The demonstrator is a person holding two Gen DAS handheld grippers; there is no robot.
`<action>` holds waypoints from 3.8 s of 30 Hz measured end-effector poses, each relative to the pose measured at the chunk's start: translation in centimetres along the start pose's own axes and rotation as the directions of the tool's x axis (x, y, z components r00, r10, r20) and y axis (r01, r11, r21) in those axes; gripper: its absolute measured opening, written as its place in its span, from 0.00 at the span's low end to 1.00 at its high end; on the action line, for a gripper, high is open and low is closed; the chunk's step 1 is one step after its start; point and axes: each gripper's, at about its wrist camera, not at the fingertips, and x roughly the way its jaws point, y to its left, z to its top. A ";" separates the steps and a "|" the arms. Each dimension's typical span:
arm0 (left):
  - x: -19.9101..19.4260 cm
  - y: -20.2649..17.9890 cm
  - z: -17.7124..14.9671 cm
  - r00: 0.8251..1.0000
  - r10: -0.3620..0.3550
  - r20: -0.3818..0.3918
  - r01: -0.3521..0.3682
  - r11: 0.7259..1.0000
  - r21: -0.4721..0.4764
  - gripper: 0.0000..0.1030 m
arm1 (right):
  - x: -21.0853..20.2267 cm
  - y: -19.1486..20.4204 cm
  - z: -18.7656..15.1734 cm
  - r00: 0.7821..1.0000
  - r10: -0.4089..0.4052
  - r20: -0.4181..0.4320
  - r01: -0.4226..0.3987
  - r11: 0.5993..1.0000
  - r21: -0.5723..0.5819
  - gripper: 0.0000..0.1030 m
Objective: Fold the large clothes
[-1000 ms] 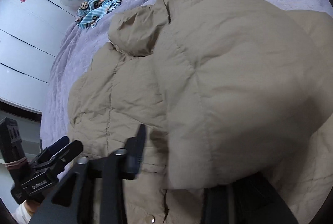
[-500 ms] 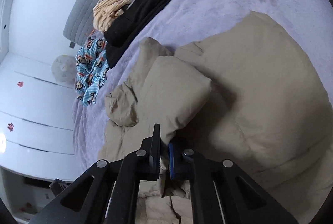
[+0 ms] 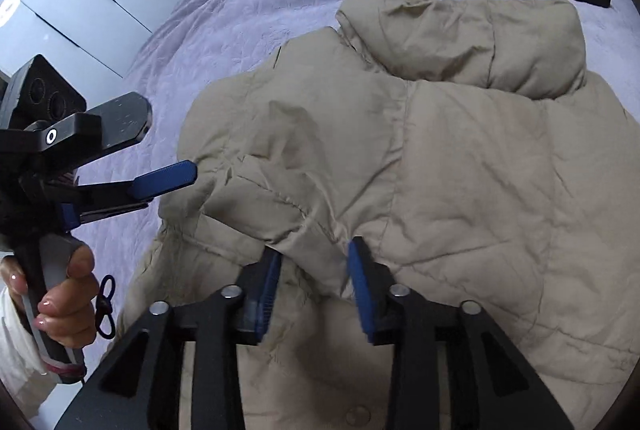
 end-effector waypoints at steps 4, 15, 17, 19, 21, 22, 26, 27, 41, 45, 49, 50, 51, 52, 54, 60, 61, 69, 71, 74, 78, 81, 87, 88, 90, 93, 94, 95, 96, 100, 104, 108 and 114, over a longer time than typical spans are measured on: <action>3.0 -0.8 0.0 0.998 0.032 -0.063 -0.031 0.999 0.023 0.97 | -5.6 -3.7 -2.9 0.995 -0.037 0.092 0.030 0.996 0.083 0.63; 5.9 -5.4 -0.4 0.995 0.060 -0.081 -0.050 0.991 0.121 0.09 | -9.5 -14.8 -10.1 0.965 -0.261 -0.008 0.254 0.932 0.260 0.17; 4.4 -5.4 -0.3 0.995 0.092 -0.038 -0.086 0.985 0.147 0.09 | -10.4 -15.5 -9.4 0.954 -0.297 0.030 0.278 0.921 0.272 0.17; 3.7 -4.5 -0.2 0.990 0.142 -0.027 -0.136 0.980 0.145 0.09 | -11.3 -16.2 -8.4 0.928 -0.366 0.074 0.333 0.902 0.275 0.17; 4.0 -3.0 -0.3 0.983 0.182 -0.040 -0.175 0.975 0.133 0.09 | -12.0 -17.3 -7.6 0.902 -0.420 0.102 0.378 0.881 0.285 0.14; 4.4 -2.5 -0.3 0.977 0.206 -0.048 -0.198 0.970 0.141 0.09 | -12.2 -18.2 -7.6 0.900 -0.424 0.105 0.378 0.876 0.299 0.12; 6.0 -1.1 -1.1 0.957 0.285 -0.053 -0.273 0.947 0.166 0.13 | -10.4 -20.5 -7.8 0.902 -0.427 0.062 0.389 0.867 0.310 0.01; 5.8 -1.1 -1.3 0.957 0.287 -0.048 -0.276 0.948 0.162 0.13 | -9.9 -20.9 -8.0 0.903 -0.424 0.061 0.387 0.868 0.310 0.00; -3.1 -1.5 -1.1 0.905 0.406 0.127 -0.422 0.895 0.144 0.23 | -15.0 -17.6 -10.8 0.941 -0.331 0.068 0.291 0.896 0.337 0.10; -2.5 -3.1 0.4 0.924 0.350 0.152 -0.374 0.911 0.174 0.23 | -18.2 -18.0 -9.9 0.911 -0.365 0.191 0.268 0.878 0.396 0.10; 2.2 -3.9 1.1 0.884 0.442 0.156 -0.467 0.851 0.240 0.23 | -17.2 -20.1 -5.8 0.920 -0.311 0.238 0.191 0.886 0.423 0.10; 3.3 -3.5 0.9 0.862 0.482 0.158 -0.507 0.825 0.251 0.23 | -16.5 -20.3 -5.0 0.923 -0.305 0.236 0.189 0.891 0.413 0.10; 4.4 -2.7 0.8 0.854 0.499 0.145 -0.520 0.817 0.249 0.23 | -15.3 -20.6 -3.9 0.926 -0.303 0.224 0.196 0.896 0.399 0.10; 5.2 -2.0 0.7 0.857 0.497 0.133 -0.514 0.824 0.238 0.23 | -14.1 -20.9 -3.2 0.929 -0.310 0.202 0.215 0.897 0.386 0.10; 5.9 -1.4 0.6 0.867 0.481 0.132 -0.499 0.838 0.224 0.23 | -11.7 -21.9 -2.6 0.928 -0.342 0.146 0.267 0.886 0.380 0.09; 6.8 -1.6 0.8 0.861 0.491 0.136 -0.509 0.823 0.251 0.23 | -9.0 -24.4 -3.8 0.933 -0.334 0.133 0.249 0.867 0.431 0.04; 6.7 -1.7 0.8 0.859 0.494 0.136 -0.512 0.823 0.246 0.23 | -9.1 -24.3 -3.8 0.932 -0.336 0.133 0.250 0.866 0.434 0.04; 2.9 -3.0 -1.4 0.826 0.543 0.150 -0.564 0.796 0.219 0.23 | -11.2 -21.8 -3.9 0.910 -0.402 0.102 0.339 0.863 0.373 0.09; 2.2 -3.1 -2.1 0.817 0.556 0.151 -0.577 0.787 0.220 0.23 | -11.8 -21.0 -4.4 0.904 -0.415 0.100 0.356 0.864 0.357 0.09; 1.7 -2.9 -3.1 0.798 0.589 0.126 -0.602 0.774 0.197 0.23 | -12.9 -19.9 -5.4 0.900 -0.426 0.094 0.374 0.864 0.338 0.09; 0.6 -3.8 -4.6 0.790 0.604 0.102 -0.612 0.769 0.185 0.23 | -14.2 -19.3 -6.8 0.912 -0.405 0.063 0.360 0.865 0.350 0.09; -0.1 -5.1 -5.9 0.788 0.608 0.094 -0.614 0.765 0.195 0.23 | -15.4 -18.7 -7.9 0.925 -0.378 0.041 0.337 0.864 0.374 0.10; -2.1 -7.3 -8.3 0.788 0.609 0.092 -0.614 0.769 0.175 0.23 | -17.5 -17.3 -10.3 0.946 -0.323 0.018 0.286 0.861 0.420 0.10; -2.4 -7.6 -8.6 0.787 0.610 0.090 -0.616 0.769 0.169 0.23 | -17.8 -17.1 -10.7 0.950 -0.313 0.014 0.277 0.861 0.427 0.10; -3.1 -8.3 -9.5 0.781 0.617 0.092 -0.623 0.764 0.165 0.23 | -18.2 -16.5 -11.5 0.954 -0.300 0.005 0.268 0.860 0.435 0.10; -3.9 -9.7 -10.9 0.781 0.615 0.104 -0.623 0.760 0.183 0.23 | -18.7 -15.7 -12.4 0.959 -0.283 -0.010 0.258 0.859 0.441 0.10; -4.2 -10.1 -11.3 0.782 0.614 0.105 -0.622 0.760 0.187 0.23 | -18.9 -15.3 -12.8 0.960 -0.281 -0.016 0.259 0.859 0.441 0.10; -4.5 -10.4 -11.8 0.782 0.614 0.107 -0.622 0.760 0.187 0.24 | -19.1 -14.9 -13.1 0.961 -0.276 -0.019 0.256 0.862 0.438 0.10; -4.7 -10.7 -12.2 0.782 0.614 0.108 -0.623 0.760 0.184 0.39 | -19.2 -14.6 -13.2 0.963 -0.270 -0.020 0.252 0.865 0.434 0.10; -6.3 -12.1 -14.0 0.766 0.618 0.178 -0.642 0.752 0.152 0.95 | -20.0 -13.6 -14.1 0.969 -0.248 -0.021 0.234 0.879 0.416 0.11; -6.7 -12.5 -15.6 0.753 0.638 0.160 -0.657 0.743 0.126 0.95 | -20.5 -13.0 -14.8 0.973 -0.232 -0.024 0.222 0.892 0.394 0.16; -7.1 -12.8 -17.7 0.705 0.691 0.158 -0.708 0.695 0.120 0.99 | -20.8 -12.5 -15.6 0.975 -0.221 -0.030 0.216 0.898 0.382 0.36; -7.5 -11.9 -20.0 0.690 0.715 0.108 -0.723 0.675 0.150 0.99 | -21.9 -11.3 -16.9 0.976 -0.218 -0.004 0.201 0.896 0.396 0.79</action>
